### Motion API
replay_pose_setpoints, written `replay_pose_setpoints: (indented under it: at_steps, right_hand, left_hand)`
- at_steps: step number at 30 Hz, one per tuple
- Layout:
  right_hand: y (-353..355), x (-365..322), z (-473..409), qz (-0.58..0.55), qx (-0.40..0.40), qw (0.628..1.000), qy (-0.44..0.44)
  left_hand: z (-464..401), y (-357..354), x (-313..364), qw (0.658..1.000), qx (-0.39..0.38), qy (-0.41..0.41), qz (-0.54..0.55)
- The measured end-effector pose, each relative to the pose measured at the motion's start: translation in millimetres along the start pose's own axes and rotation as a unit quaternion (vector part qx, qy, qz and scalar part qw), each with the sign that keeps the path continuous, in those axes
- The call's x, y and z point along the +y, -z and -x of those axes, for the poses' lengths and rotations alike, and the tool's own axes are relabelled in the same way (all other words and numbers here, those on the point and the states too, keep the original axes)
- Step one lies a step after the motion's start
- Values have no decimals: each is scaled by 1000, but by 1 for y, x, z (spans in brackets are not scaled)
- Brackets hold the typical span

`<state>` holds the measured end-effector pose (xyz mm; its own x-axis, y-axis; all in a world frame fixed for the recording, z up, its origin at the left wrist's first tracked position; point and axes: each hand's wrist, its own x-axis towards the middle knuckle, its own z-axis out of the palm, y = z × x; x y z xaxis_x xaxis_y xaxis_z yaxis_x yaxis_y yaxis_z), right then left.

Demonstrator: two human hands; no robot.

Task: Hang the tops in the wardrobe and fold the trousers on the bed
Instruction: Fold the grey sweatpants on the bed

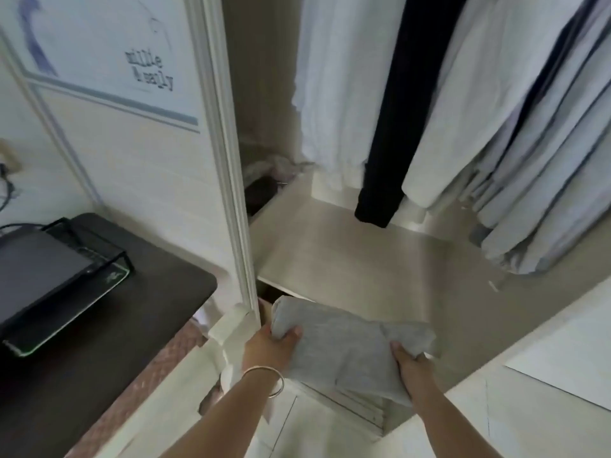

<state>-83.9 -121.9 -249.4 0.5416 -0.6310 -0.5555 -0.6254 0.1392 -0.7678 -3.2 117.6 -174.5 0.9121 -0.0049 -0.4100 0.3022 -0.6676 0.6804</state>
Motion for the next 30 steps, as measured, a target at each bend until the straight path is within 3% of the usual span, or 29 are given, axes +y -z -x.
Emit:
replay_pose_setpoints:
  at_steps: [4, 9, 19, 21, 23, 24, 25, 27, 28, 30]
  right_hand:
    - [23, -43, -16, -63, 31, 997, -29]
    - [52, -71, -97, -44, 101, 994, -24]
    - [27, -45, -258, -51, 269, 962, -10]
    - [18, -36, -274, -8, 289, 957, 1]
    - [7, -28, -275, 136, 318, 936, 57]
    - [-1, -21, -271, 212, 336, 911, 108]
    - [-12, -13, -264, 273, 335, 886, 165]
    - [-36, 3, -250, 372, 281, 849, 249]
    - [-47, 13, -246, 416, 246, 835, 261]
    - [-60, 30, -251, 471, 204, 824, 241]
  left_hand:
    - [-60, -27, 51, 1000, -29, -8, 0]
    - [-135, -90, 94, 999, -35, -23, -20]
    - [-259, -217, 114, 999, -4, -44, 23]
    - [-276, -229, 108, 997, -28, -57, 34]
    - [-279, -240, 92, 995, -20, -97, -17]
    - [-275, -244, 79, 983, 9, -161, -90]
    - [-269, -248, 65, 949, 34, -249, -189]
    - [-261, -257, 43, 851, 18, -391, -350]
    - [-260, -264, 35, 810, -1, -431, -397]
    - [-263, -277, 30, 779, -10, -456, -431]
